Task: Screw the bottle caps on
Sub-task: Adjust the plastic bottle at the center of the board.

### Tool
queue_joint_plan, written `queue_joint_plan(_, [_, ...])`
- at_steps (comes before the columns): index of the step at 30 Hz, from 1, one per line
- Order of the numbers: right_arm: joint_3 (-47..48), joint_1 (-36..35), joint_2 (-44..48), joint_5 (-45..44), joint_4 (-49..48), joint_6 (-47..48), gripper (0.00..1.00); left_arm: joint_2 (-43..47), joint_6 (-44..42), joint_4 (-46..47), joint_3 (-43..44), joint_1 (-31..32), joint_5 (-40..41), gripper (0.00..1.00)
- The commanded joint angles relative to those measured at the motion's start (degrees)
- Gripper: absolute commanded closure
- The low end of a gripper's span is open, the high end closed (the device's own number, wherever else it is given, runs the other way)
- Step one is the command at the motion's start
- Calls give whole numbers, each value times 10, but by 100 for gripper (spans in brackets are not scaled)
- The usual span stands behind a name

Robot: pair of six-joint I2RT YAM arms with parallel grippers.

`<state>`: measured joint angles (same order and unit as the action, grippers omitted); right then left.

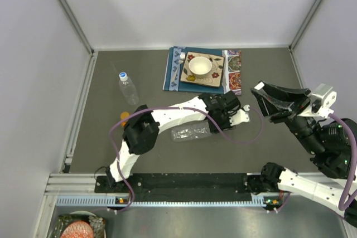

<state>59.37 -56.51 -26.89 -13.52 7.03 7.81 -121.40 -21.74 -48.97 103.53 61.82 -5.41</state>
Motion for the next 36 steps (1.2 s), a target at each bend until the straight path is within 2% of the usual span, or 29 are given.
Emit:
queue_joint_plan(1, [7, -5, -1, -14, 1, -7, 85, 4, 2, 19, 3, 2, -21, 100])
queue_joint_plan(3, [5, -5, -5, -19, -1, -8, 85, -1, 2, 24, -7, 7, -22, 100])
queue_joint_plan(5, [3, -6, -7, -24, 1, -13, 85, -1, -1, 25, -14, 10, -25, 95])
queue_joint_plan(11, [2, -6, -29, -26, 0, -31, 86, -1, -2, 25, -42, 22, -14, 75])
queue_joint_plan(16, [8, -6, -45, -21, 0, -39, 87, 5, 2, 45, -66, 28, -10, 72])
queue_joint_plan(19, [7, -5, -46, -23, 1, -46, 87, 14, 1, 60, -84, 32, -10, 59])
queue_joint_plan(22, [5, -5, -48, -23, 0, -51, 87, 32, 4, 84, -107, 33, -7, 32])
queue_joint_plan(28, [9, -5, -51, -24, 3, -55, 87, 79, 16, 118, -140, 35, 15, 11])
queue_joint_plan(36, [21, -6, -51, -27, 19, -57, 87, 142, 20, 91, -122, 34, 43, 4])
